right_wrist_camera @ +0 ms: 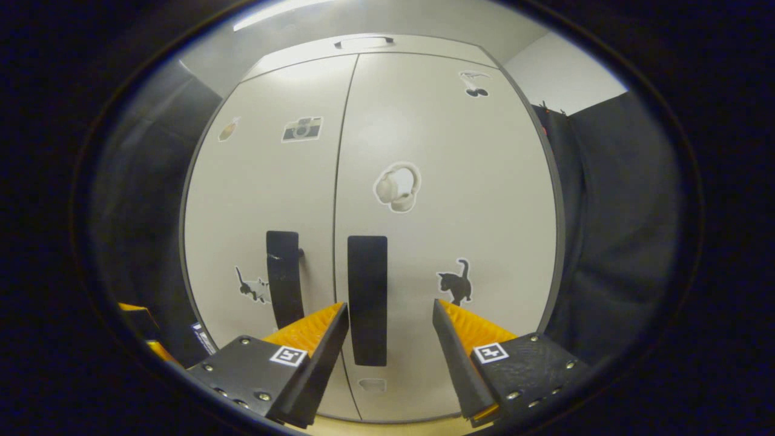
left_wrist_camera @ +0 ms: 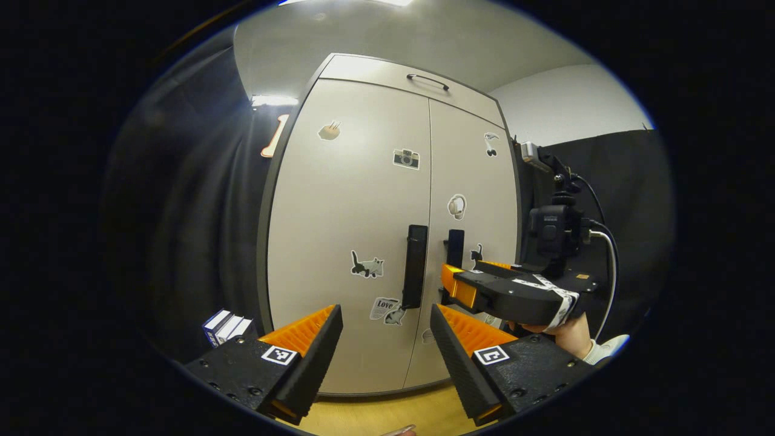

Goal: Open the right door of the double-door shoe cabinet with the right hand, and open the left door with the left hand.

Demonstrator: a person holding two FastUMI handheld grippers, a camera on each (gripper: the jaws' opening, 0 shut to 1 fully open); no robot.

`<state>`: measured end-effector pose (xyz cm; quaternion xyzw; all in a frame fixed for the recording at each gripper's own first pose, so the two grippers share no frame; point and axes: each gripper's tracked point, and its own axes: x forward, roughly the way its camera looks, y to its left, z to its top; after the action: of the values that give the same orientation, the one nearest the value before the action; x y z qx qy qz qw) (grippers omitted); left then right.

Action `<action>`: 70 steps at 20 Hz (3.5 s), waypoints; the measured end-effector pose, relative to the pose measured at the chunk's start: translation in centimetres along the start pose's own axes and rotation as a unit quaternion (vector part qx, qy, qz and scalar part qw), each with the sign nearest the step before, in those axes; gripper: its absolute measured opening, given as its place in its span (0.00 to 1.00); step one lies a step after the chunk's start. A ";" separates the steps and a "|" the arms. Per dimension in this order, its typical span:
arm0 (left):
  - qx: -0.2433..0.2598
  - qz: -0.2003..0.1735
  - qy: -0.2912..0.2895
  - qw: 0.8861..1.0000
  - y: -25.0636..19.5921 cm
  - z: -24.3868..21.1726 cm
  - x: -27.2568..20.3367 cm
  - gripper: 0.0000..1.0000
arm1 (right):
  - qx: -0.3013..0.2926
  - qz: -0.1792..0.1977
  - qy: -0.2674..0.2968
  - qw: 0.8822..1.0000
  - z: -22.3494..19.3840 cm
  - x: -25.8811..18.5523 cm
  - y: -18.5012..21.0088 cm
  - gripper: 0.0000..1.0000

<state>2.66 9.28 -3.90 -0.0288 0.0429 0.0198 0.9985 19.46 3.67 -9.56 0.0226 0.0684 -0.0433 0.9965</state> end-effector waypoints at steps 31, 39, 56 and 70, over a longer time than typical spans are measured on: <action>-0.017 0.012 0.025 0.999 1.2 -1.5 -0.5 0.91 | -0.039 -0.008 0.013 0.999 -0.5 -1.2 1.1 0.26; -0.004 -0.022 0.011 1.000 -5.0 -0.1 -2.0 0.92 | -0.046 0.026 0.024 0.998 0.0 -5.3 -0.6 0.29; -0.010 0.048 -0.005 0.999 -16.4 0.3 -6.0 0.88 | -0.039 0.135 0.029 0.990 0.9 -14.8 -10.1 0.17; 0.007 0.035 -0.019 0.999 -23.2 0.0 -4.6 0.91 | -0.075 0.074 0.014 0.994 1.4 -16.8 -20.4 0.14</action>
<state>-0.99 -14.07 -2.17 -0.0201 0.0250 0.0547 0.9980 1.29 -15.30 -6.68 -0.0470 0.0834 0.0360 0.9948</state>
